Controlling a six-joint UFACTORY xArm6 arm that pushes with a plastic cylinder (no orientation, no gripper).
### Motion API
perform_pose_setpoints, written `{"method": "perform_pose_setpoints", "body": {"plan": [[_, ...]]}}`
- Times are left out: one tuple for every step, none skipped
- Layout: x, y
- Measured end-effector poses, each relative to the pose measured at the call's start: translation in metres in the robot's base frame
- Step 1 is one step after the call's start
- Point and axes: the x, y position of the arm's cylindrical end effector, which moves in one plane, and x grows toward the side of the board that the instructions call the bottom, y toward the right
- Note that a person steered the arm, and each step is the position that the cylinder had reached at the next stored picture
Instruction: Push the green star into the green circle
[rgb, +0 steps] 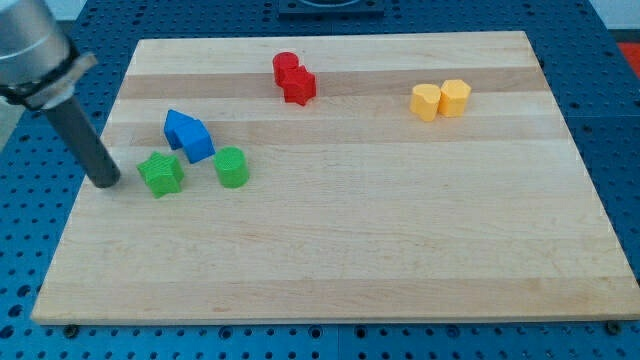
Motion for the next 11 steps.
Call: {"method": "perform_pose_setpoints", "body": {"plan": [[-0.001,0.03],[-0.006,0.047],[-0.009,0.071],[-0.01,0.118],[-0.011,0.153],[-0.013,0.168],[-0.026,0.149],[-0.054,0.153],[-0.052,0.178],[-0.039,0.199],[-0.036,0.222]]}}
